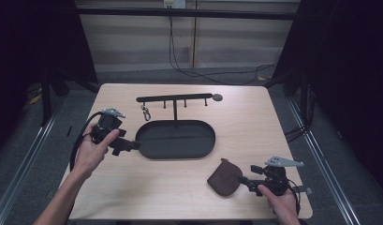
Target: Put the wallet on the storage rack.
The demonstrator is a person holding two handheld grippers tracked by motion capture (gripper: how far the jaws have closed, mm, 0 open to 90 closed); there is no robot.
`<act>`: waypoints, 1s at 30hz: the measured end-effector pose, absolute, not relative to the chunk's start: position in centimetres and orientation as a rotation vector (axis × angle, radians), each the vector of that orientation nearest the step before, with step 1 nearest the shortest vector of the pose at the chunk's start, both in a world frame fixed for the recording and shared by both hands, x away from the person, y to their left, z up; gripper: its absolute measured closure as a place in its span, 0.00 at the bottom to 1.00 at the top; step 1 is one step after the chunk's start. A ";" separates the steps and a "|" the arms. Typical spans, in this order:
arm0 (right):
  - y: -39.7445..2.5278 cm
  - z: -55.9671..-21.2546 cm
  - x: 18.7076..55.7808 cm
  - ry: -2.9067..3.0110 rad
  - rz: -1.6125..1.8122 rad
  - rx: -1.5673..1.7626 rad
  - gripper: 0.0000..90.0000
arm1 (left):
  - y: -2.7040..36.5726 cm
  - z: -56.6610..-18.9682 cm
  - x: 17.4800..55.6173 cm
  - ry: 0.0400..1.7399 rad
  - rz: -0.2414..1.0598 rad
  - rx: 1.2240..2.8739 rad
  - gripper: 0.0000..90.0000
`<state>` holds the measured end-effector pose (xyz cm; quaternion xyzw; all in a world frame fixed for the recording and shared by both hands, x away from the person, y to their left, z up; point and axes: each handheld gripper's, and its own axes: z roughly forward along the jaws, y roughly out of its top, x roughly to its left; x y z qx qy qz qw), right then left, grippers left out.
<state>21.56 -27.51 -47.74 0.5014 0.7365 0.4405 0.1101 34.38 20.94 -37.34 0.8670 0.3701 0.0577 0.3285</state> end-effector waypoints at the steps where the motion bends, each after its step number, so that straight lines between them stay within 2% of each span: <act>1: -27.5 -47.7 21.5 2.166 1.303 1.476 0.26 | 20.9 -37.6 34.2 0.974 0.155 2.272 0.19; 10: -27.5 -47.8 21.6 2.167 1.311 1.488 0.26 | 21.5 -40.3 32.2 1.034 0.205 2.209 0.19; 28: -27.8 -47.7 21.6 2.153 1.323 1.513 0.27 | 22.8 -44.0 28.4 1.044 0.145 2.098 0.20; 30: -27.8 -47.7 21.6 2.150 1.321 1.528 0.28 | 23.0 -44.2 27.7 1.033 0.167 2.081 0.20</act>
